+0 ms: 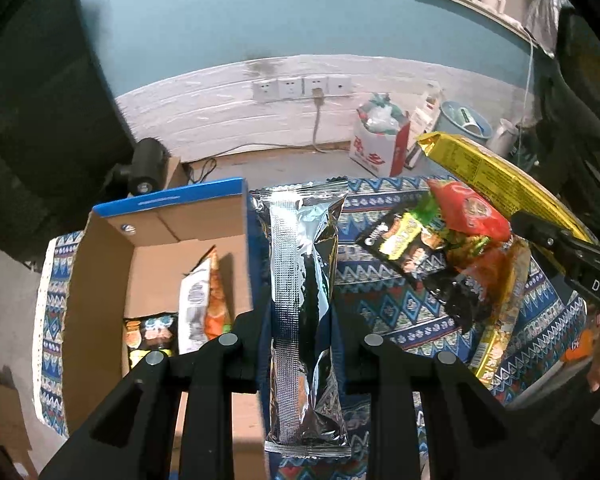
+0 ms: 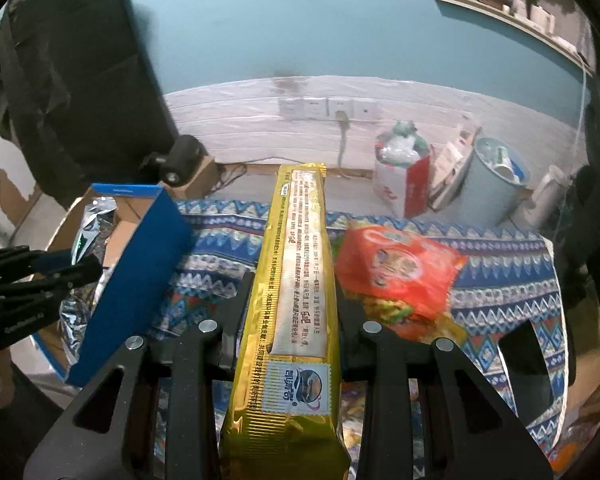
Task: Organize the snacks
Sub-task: 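Carry both bars over the cardboard box and lower them inside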
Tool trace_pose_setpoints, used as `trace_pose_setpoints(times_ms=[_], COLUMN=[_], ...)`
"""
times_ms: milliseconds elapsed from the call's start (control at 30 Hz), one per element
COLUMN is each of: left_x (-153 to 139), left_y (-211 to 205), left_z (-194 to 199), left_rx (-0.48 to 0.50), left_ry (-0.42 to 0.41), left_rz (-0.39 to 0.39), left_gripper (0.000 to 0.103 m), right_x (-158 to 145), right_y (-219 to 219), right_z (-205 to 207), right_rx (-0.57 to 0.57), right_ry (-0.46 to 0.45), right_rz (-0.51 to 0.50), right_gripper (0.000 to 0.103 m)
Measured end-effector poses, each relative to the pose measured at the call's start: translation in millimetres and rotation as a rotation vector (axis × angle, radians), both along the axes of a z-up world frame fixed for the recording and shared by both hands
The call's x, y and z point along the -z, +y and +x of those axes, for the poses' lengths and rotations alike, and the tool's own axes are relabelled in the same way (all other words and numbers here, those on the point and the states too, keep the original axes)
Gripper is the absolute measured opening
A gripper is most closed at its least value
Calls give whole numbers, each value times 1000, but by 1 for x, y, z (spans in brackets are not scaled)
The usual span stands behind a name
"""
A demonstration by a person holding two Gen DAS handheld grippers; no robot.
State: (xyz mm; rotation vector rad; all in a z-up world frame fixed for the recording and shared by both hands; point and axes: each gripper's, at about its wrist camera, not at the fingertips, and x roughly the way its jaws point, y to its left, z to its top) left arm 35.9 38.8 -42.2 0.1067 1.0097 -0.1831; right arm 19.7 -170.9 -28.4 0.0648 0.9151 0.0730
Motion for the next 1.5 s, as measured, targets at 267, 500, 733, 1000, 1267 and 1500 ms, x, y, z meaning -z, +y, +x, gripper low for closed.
trace_pose_setpoints(times_ms=[267,500,733,1000,1267,1500], left_x=[-2,2,11,19,35,50], left_y=[35,64,93,127,158,175], left_z=[0,1,3,5,8,9], left_rx=[-53,-101,-154,-213,-271,-304], left_ry=[-9,-4,9,26,63,100], left_rz=[-15,-22,-25,-28,-22,-4], left_gripper=[26,26,26,26,26,26], right_x=[-4,-5,-5,-1,11,24], right_y=[39,78,112,151,182,204], right_z=[19,35,49,63,74,80], right_rx=[-61,-121,-174,-226,-274,-305], right_ry=[-3,-5,-3,10,38,66], right_rz=[1,1,3,12,7,8], right_gripper=[31,31,31,31,31,31])
